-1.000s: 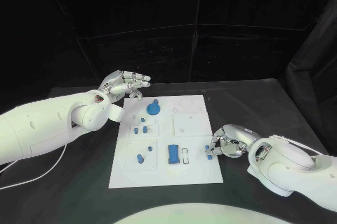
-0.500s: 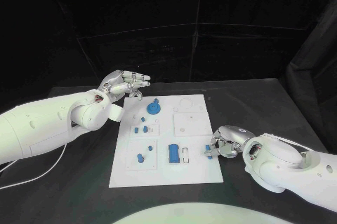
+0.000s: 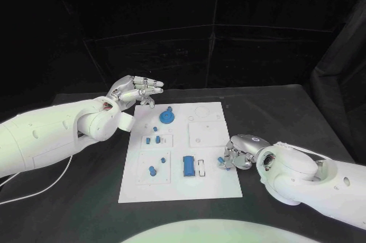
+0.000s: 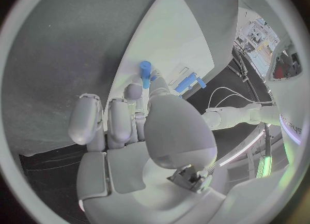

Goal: Assemble the parts on the task board

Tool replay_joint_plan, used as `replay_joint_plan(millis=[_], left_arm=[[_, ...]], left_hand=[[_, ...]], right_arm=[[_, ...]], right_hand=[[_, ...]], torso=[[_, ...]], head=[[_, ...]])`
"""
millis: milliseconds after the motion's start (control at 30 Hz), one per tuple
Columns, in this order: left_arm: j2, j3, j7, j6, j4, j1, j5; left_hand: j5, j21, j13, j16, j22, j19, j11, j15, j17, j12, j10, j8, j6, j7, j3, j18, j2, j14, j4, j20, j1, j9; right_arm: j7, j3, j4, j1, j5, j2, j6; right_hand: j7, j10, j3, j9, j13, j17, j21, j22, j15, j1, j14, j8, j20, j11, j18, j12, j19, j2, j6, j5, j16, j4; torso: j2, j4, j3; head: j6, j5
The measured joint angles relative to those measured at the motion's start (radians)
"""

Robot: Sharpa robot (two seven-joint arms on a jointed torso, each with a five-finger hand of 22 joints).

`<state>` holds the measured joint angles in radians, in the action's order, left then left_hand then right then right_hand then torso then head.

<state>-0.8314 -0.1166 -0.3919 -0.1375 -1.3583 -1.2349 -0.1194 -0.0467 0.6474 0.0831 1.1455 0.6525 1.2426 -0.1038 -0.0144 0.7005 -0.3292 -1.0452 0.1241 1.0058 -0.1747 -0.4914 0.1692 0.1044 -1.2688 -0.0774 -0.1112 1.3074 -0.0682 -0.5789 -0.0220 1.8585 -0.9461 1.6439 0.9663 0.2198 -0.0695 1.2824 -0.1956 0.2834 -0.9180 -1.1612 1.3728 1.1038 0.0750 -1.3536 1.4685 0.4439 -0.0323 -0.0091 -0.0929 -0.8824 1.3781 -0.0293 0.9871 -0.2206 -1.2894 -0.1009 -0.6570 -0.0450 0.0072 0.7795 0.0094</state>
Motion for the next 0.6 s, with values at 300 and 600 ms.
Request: replay_joint_plan(millis=[300,600], left_arm=[[-0.001,0.000,0.001,0.002,0.000,0.000,0.000],[-0.002,-0.001,0.003,0.004,0.000,0.000,0.000]], left_hand=[[0.000,0.000,0.000,0.000,0.000,0.000,0.000,0.000,0.000,0.000,0.000,0.000,0.000,0.000,0.000,0.000,0.000,0.000,0.000,0.000,0.000,0.000],[0.000,0.000,0.000,0.000,-0.001,0.000,0.000,0.000,-0.002,0.000,0.000,0.004,0.000,0.000,0.003,0.000,0.000,0.000,-0.003,0.000,0.000,0.000]], right_arm=[[-0.018,0.004,0.000,-0.004,0.096,-0.019,-0.056],[-0.030,0.003,0.017,-0.003,0.128,-0.017,-0.071]], right_hand=[[-0.004,-0.016,0.052,-0.001,0.022,0.007,-0.004,-0.007,0.000,-0.060,0.000,-0.018,0.001,0.002,0.000,0.035,-0.001,-0.005,-0.004,0.030,0.006,0.052],[-0.003,-0.016,0.090,-0.005,0.023,-0.002,-0.004,0.001,0.000,-0.057,0.000,-0.038,0.001,0.002,0.000,0.039,-0.001,-0.011,-0.003,-0.064,0.006,0.044]], torso=[[0.001,0.0019,-0.0008],[0.001,0.0009,-0.0004]], head=[[0.002,0.000],[-0.001,0.001]])
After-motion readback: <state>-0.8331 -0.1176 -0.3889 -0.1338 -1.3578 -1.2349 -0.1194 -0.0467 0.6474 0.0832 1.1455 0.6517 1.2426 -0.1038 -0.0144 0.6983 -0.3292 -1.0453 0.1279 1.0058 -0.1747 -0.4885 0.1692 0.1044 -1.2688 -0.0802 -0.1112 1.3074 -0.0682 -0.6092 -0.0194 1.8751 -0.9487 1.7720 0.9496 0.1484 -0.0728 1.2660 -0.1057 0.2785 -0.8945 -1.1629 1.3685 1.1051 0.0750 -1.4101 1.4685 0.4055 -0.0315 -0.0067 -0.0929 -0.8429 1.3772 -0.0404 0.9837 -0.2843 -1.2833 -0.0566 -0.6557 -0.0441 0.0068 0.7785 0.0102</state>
